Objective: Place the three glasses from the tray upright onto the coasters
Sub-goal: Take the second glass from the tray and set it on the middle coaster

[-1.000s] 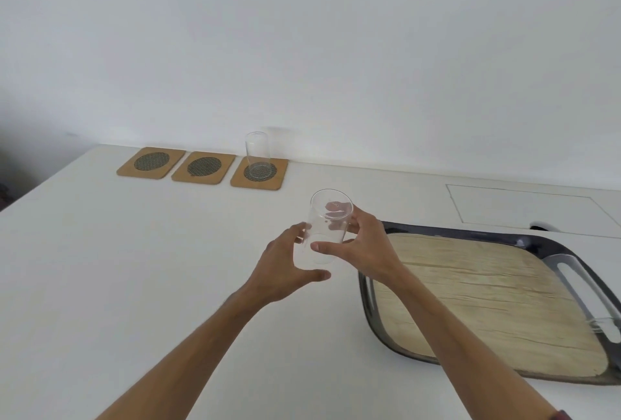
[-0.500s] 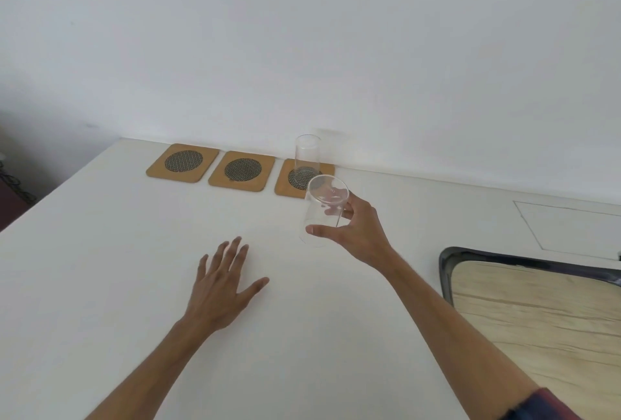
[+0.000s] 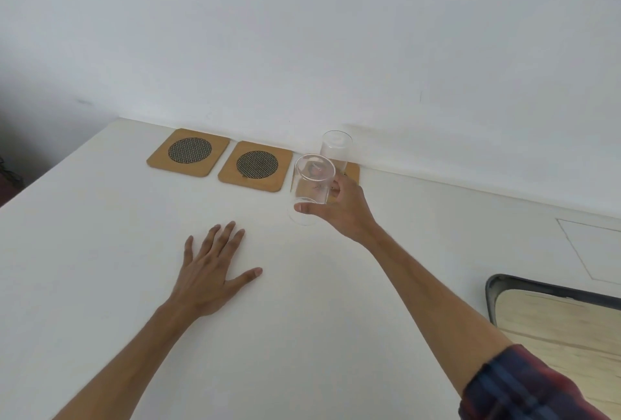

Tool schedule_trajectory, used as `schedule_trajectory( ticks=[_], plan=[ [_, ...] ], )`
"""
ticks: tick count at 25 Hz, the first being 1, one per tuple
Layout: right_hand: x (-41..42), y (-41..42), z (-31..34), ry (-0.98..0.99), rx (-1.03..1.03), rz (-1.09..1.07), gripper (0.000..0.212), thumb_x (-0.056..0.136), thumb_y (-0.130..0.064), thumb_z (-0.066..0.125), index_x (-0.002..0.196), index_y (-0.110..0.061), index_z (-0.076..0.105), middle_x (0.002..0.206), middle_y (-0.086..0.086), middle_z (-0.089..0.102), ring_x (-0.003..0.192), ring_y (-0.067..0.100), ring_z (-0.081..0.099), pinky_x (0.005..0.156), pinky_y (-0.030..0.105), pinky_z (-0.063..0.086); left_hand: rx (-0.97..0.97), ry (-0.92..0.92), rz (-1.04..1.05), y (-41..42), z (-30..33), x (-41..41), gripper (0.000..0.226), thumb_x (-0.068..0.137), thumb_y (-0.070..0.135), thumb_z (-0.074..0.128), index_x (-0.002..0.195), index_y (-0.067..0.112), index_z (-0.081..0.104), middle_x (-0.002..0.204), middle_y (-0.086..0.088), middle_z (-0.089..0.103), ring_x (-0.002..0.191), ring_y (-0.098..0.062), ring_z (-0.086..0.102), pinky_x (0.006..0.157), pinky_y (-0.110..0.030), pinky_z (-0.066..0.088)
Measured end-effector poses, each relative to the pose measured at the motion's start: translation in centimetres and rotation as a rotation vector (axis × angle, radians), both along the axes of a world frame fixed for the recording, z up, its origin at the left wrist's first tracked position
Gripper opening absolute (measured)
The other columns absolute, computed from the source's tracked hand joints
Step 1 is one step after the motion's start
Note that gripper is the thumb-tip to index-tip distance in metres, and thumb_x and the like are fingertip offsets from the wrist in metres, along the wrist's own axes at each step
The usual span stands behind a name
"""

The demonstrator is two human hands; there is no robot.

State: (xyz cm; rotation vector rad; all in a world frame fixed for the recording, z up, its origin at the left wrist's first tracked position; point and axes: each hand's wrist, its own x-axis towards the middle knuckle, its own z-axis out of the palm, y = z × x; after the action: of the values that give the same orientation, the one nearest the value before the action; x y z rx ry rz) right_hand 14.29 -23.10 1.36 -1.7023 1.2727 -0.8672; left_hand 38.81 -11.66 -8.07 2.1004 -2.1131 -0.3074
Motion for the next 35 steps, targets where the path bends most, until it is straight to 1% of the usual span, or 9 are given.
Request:
schedule_trajectory(
  ticks=[3,8,15,19,22,23,26,29,35],
  plan=[
    [1.9,-2.0,-0.9,0.020,-0.012,-0.006,0.069,0.062,-0.035,0.093,0.121,-0.020,0.062,0.116,-0.007,0.071,0.112,0.012,0.065,0.100,0.036,0.052,0.001,0.003,0.016,-1.7,-0.2,1.4,0.092,0.074,0.087,0.008,0.153,0.039,0.006,0.165,0.008,0.000,0.150,-0.013,-0.005,0.119,-0.055,-0.004],
    [5.0,-5.1,-2.5,0.033,0.008,-0.005,0.067,0.062,-0.034,0.093,0.119,-0.014,0.063,0.117,-0.001,0.071,0.111,0.015,0.065,0.100,0.038,0.051,0.001,-0.006,0.063,-4.1,-0.4,3.0,0.088,0.075,0.086,0.011,0.152,0.044,0.005,0.165,0.007,0.000,0.151,-0.015,-0.005,0.118,-0.057,-0.004],
    [8.2,-8.6,-4.0,0.000,0.011,0.009,0.072,0.063,-0.029,0.093,0.126,-0.016,0.060,0.122,0.002,0.068,0.114,0.018,0.064,0.100,0.037,0.051,-0.014,-0.013,0.070,-4.2,-1.0,3.3,0.086,0.076,0.088,0.009,0.151,0.046,0.003,0.165,0.009,-0.001,0.150,-0.014,-0.006,0.119,-0.055,-0.004],
    [10.7,-11.0,-4.5,-0.008,0.004,0.006,0.070,0.059,-0.029,0.094,0.120,-0.017,0.061,0.117,0.001,0.070,0.112,0.014,0.064,0.095,0.030,0.050,-0.020,-0.015,0.082,-4.4,-1.1,3.7,0.086,0.076,0.088,0.009,0.151,0.046,0.003,0.165,0.009,-0.001,0.150,-0.013,-0.007,0.119,-0.055,-0.005],
    [10.8,-12.2,-4.2,0.012,-0.008,-0.028,0.074,0.058,-0.035,0.094,0.122,-0.021,0.060,0.115,-0.002,0.071,0.104,0.007,0.063,0.084,0.016,0.047,-0.022,-0.024,0.068,-4.3,-1.0,3.0,0.086,0.075,0.089,0.007,0.150,0.046,0.002,0.165,0.009,-0.001,0.150,-0.013,-0.007,0.119,-0.055,-0.004],
    [11.0,-12.7,-4.3,0.021,-0.010,-0.030,0.074,0.058,-0.037,0.094,0.121,-0.021,0.059,0.113,-0.002,0.070,0.102,0.005,0.063,0.081,0.014,0.045,-0.023,-0.025,0.069,-4.3,-1.0,3.0,0.086,0.075,0.089,0.007,0.150,0.046,0.001,0.165,0.009,-0.001,0.150,-0.013,-0.007,0.119,-0.055,-0.004],
    [11.5,-13.8,-4.8,0.049,-0.024,-0.035,0.073,0.059,-0.038,0.094,0.120,-0.020,0.058,0.107,-0.003,0.068,0.102,0.008,0.062,0.087,0.022,0.049,-0.023,-0.027,0.073,-4.3,-1.0,3.1,0.086,0.076,0.088,0.008,0.150,0.046,0.002,0.165,0.009,-0.001,0.150,-0.014,-0.007,0.119,-0.055,-0.004],
    [11.8,-14.6,-4.9,0.096,-0.025,-0.023,0.076,0.059,-0.041,0.093,0.123,-0.019,0.058,0.109,-0.001,0.069,0.107,0.013,0.064,0.093,0.031,0.051,-0.028,-0.022,0.074,-4.2,-0.9,3.1,0.086,0.077,0.088,0.009,0.151,0.045,0.004,0.165,0.009,-0.001,0.150,-0.014,-0.007,0.119,-0.056,-0.004],
    [12.7,-15.4,-4.8,0.131,-0.019,0.004,0.074,0.062,-0.043,0.091,0.123,-0.021,0.055,0.111,-0.002,0.066,0.103,0.015,0.065,0.091,0.034,0.050,-0.025,-0.031,0.082,-4.2,-0.8,3.0,0.086,0.075,0.088,0.006,0.150,0.046,0.001,0.165,0.010,-0.003,0.150,-0.013,-0.009,0.119,-0.054,-0.006]
  ],
)
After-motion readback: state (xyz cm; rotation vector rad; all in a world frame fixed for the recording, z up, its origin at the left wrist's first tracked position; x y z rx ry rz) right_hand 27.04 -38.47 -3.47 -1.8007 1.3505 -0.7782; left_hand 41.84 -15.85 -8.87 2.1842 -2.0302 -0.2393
